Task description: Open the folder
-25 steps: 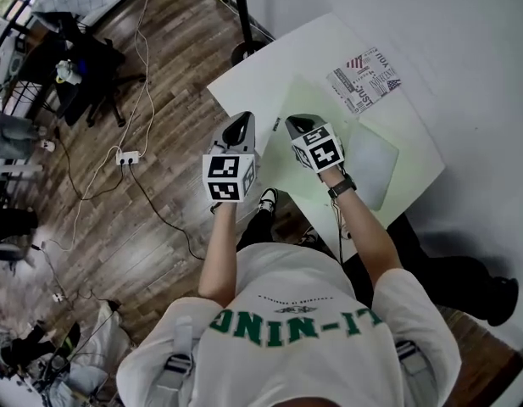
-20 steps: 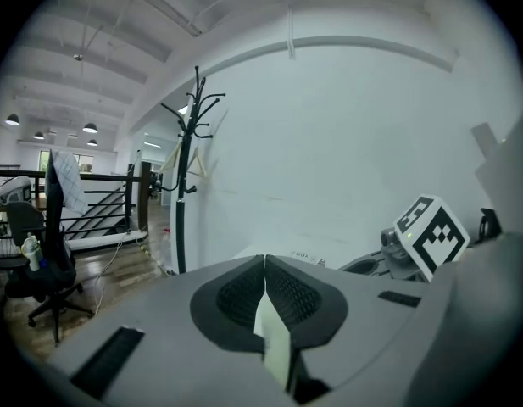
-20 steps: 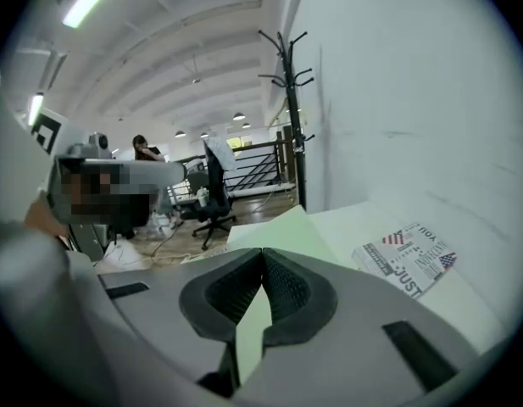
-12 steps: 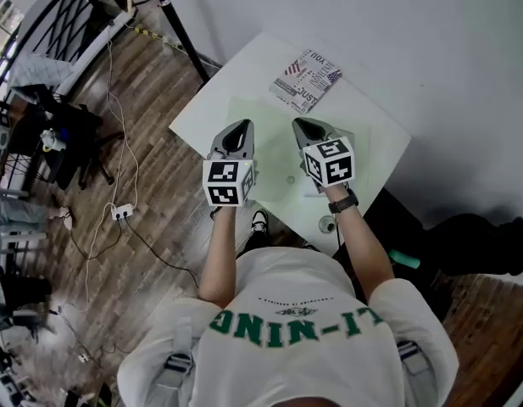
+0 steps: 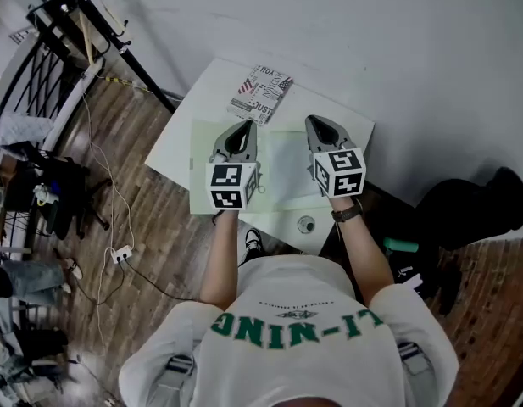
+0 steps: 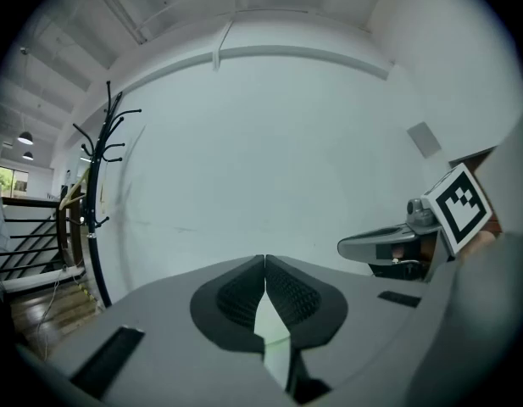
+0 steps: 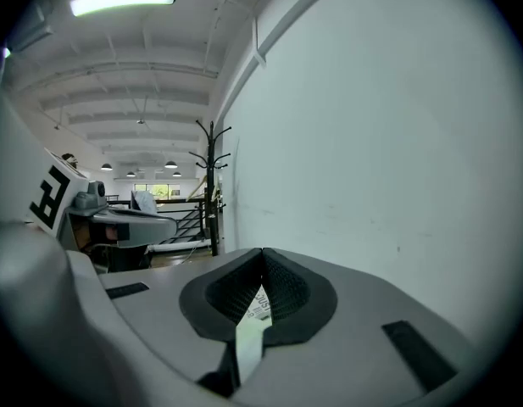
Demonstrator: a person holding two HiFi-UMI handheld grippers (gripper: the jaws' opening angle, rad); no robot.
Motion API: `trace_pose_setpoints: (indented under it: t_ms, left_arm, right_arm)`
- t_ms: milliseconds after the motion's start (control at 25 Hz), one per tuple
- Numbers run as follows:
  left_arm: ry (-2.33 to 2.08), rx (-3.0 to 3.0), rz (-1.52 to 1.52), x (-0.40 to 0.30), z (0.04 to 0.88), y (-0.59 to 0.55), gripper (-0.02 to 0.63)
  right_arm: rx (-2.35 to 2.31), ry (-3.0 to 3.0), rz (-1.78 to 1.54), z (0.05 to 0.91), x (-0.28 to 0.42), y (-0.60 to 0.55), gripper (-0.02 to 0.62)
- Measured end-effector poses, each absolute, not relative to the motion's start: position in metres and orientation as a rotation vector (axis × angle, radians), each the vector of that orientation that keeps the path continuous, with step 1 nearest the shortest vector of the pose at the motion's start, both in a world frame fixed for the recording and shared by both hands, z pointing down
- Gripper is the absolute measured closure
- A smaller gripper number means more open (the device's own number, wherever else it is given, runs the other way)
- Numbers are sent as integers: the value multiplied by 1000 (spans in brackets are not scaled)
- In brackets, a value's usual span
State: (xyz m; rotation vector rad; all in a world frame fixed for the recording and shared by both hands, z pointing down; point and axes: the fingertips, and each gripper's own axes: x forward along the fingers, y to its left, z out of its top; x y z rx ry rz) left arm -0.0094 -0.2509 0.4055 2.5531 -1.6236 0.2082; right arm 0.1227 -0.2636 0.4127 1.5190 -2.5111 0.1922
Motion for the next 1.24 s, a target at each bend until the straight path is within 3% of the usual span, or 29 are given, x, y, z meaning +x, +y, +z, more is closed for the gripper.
trace_pose_setpoints:
  t_ms: [400, 1240]
  left_arm:
    - [-1580, 2631, 156, 44, 374, -229, 589]
    - [-1657, 2577, 121, 16, 377, -217, 589]
  right_arm:
    - [1749, -2453, 133, 372, 188, -232, 578]
    - [1743, -2469, 137, 375, 181, -220, 578]
